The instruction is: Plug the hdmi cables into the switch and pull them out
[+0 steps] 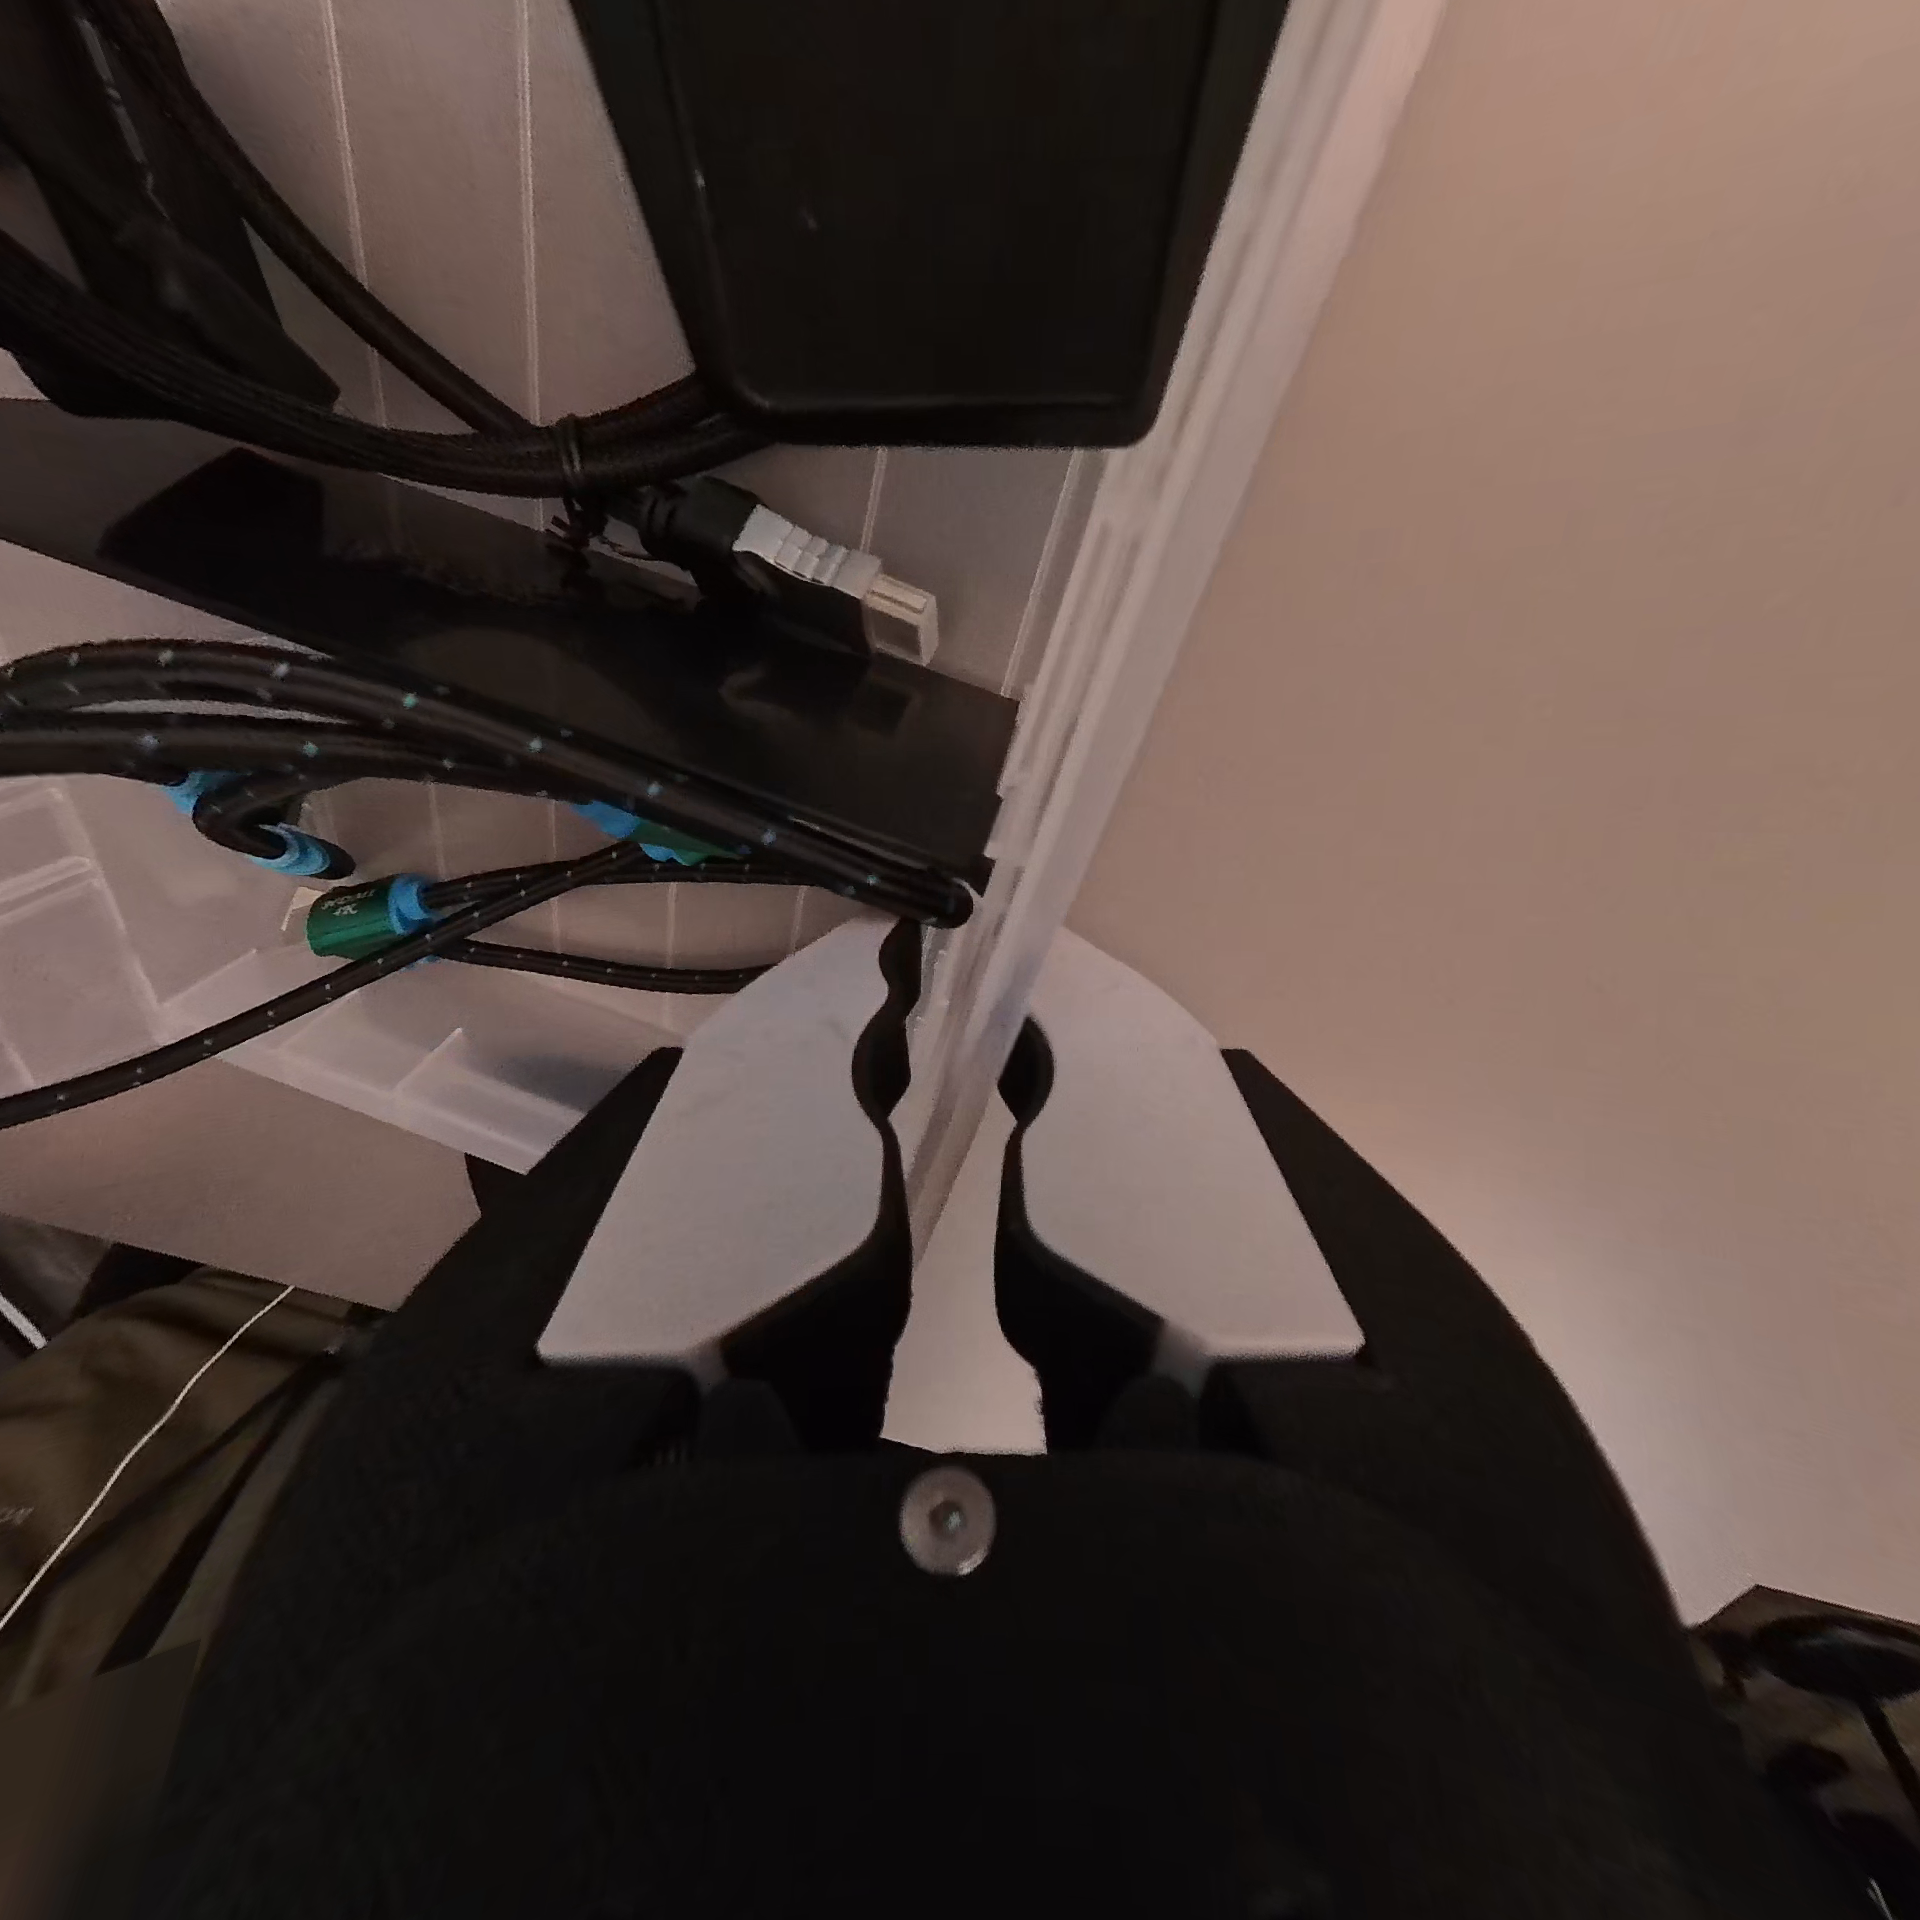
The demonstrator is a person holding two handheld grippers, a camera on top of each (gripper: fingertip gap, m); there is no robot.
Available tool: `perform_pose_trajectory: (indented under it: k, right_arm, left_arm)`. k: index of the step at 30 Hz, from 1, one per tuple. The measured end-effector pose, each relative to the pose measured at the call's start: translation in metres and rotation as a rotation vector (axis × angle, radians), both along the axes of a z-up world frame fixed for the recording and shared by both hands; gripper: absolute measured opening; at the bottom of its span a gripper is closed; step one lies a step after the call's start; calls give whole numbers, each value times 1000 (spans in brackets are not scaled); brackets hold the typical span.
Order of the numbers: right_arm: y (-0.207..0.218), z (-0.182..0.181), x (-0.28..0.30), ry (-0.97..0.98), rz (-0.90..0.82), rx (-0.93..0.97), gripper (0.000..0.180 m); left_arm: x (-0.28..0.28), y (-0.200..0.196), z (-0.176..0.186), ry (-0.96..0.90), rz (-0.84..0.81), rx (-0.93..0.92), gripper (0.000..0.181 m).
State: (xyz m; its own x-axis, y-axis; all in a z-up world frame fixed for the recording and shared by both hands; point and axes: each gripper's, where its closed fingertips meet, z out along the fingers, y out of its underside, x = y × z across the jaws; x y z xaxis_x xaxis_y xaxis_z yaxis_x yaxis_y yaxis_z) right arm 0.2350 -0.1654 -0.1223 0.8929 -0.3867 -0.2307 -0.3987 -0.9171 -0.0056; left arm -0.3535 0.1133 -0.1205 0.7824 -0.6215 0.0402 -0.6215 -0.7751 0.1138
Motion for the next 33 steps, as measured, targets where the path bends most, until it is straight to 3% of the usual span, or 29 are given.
perform_pose_trajectory:
  k: [33]
  right_arm:
    - [42, -1, -36, -85, 161, -41, 14]
  left_arm:
    - [63, -23, -2, 83, -230, 32, 31]
